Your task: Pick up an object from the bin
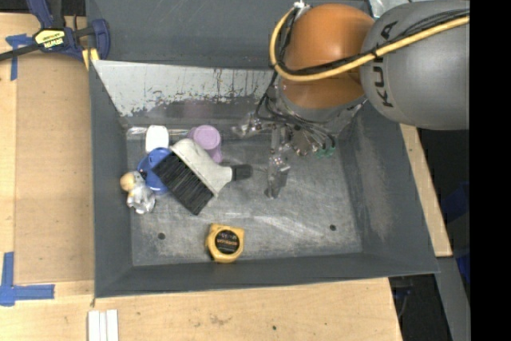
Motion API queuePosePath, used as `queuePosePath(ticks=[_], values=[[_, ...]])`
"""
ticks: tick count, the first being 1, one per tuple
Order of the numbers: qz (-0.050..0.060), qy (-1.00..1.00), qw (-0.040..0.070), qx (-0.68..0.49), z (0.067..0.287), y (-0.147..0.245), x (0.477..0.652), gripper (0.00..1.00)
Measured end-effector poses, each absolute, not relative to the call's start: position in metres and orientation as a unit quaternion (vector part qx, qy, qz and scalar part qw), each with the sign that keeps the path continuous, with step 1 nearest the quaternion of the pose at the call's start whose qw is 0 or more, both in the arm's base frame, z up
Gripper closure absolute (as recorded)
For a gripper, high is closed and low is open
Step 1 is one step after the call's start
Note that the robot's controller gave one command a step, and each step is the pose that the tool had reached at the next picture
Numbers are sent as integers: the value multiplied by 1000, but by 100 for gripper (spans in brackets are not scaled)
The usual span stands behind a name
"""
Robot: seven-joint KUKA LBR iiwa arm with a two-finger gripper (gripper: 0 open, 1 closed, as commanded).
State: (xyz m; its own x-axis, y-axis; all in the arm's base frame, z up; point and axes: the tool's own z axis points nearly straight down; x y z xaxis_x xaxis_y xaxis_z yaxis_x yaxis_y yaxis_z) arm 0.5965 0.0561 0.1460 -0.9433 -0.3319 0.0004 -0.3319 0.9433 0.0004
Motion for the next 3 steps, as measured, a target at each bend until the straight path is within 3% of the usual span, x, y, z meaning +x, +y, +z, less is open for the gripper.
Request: queuePosePath(ticks=[1, 2, 3], values=[[0, -977, -4, 213, 130, 51, 612, 0], [0, -975, -3, 221, 71, 58, 607, 0], [0, -954, -10, 299, 76, 58, 616, 100]])
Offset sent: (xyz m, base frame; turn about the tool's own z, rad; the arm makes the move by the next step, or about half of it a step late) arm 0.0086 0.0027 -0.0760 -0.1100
